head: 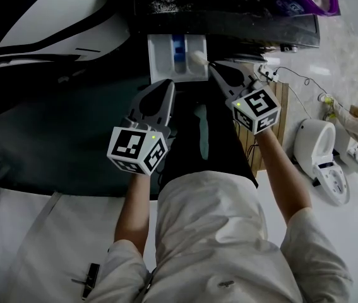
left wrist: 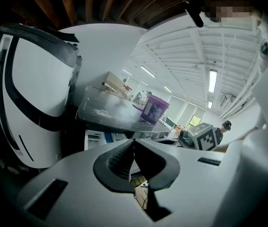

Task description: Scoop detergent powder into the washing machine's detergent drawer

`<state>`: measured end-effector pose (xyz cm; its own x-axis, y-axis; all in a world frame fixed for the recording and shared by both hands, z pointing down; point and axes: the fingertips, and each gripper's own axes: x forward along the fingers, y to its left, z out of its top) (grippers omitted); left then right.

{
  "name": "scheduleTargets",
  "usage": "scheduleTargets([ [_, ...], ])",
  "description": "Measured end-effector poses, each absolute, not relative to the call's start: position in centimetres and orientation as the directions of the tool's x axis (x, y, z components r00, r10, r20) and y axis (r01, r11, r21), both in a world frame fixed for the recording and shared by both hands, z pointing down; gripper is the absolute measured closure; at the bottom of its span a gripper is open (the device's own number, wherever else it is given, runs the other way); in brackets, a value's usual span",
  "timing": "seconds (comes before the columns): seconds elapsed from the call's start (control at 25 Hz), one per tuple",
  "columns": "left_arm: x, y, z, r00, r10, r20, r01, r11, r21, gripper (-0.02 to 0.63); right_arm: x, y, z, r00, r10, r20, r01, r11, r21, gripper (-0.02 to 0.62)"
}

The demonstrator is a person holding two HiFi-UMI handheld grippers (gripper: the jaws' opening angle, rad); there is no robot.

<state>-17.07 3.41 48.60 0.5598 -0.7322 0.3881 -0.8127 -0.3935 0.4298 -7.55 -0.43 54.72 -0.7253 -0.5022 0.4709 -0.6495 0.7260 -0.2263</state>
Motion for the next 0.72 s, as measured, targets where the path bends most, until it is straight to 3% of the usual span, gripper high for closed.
scheduleTargets([
  [0.72,-17.5,3.4,48.7,0.562,-0.731,0.389,-0.811,-0.394,0.432,0.586,-9.3,0.6,54.7,-0.668,-0.501,0.551,-0.552,0.829,0.084,0.588],
])
